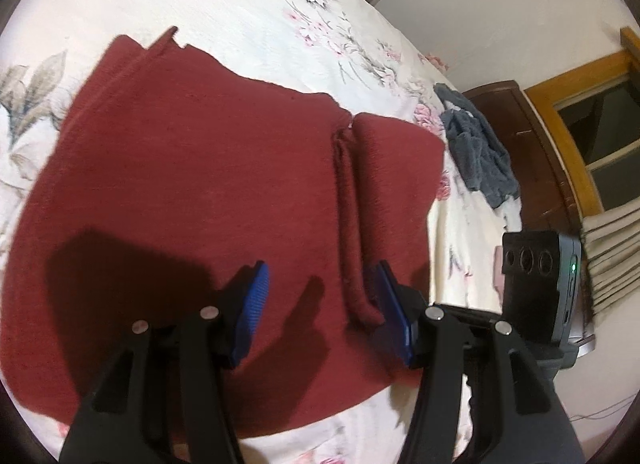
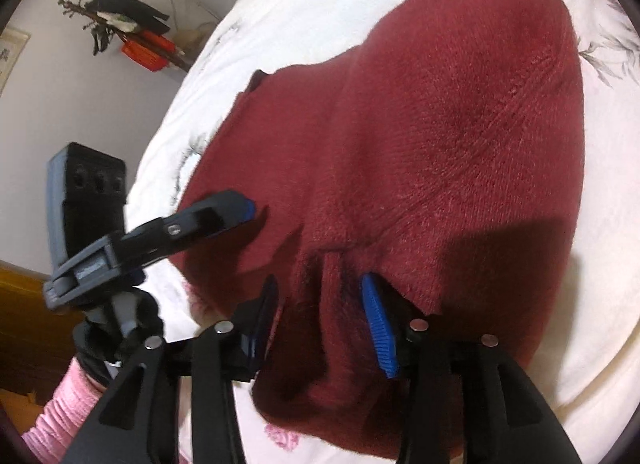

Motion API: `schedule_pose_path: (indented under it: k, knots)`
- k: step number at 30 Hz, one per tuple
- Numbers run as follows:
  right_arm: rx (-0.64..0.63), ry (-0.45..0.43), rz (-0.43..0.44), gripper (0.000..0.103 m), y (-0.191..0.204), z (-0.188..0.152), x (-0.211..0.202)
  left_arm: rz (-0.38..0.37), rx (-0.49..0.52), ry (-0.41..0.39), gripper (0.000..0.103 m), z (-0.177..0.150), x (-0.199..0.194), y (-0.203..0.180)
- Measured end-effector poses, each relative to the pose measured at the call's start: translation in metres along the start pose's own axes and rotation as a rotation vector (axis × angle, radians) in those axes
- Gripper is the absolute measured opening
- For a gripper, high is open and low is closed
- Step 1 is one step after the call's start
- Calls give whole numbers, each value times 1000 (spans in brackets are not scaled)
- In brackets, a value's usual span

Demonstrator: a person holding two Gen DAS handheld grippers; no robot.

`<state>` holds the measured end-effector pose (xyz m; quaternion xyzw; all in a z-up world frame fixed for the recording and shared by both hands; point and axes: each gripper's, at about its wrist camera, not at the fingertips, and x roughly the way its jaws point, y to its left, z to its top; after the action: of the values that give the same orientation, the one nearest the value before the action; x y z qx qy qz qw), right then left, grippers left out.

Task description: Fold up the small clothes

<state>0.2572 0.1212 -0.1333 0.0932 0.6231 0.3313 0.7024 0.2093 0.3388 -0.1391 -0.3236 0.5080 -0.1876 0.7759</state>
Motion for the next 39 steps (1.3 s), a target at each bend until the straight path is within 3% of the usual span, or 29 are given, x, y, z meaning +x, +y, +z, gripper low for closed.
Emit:
schedule_pose_path:
  k: [6, 14, 19, 30, 34, 39]
  knots:
    - [47, -62, 99, 52, -10, -12, -43, -39, -4, 6, 54, 5, 11, -16]
    - [180, -170, 46, 53, -81, -45, -93, -36, 17, 49, 54, 14, 37, -31]
    - [228, -173, 55, 53, -110, -64, -91, -35, 23, 76, 54, 17, 57, -36]
    - [263, -166, 102, 53, -127, -78, -68, -24, 26, 103, 55, 20, 85, -49]
    - [261, -165, 95, 53, -128, -78, -66, -12, 61, 100, 37, 20, 90, -62]
    - [256, -165, 80, 53, -129, -81, -64, 33, 101, 94, 26, 19, 94, -72]
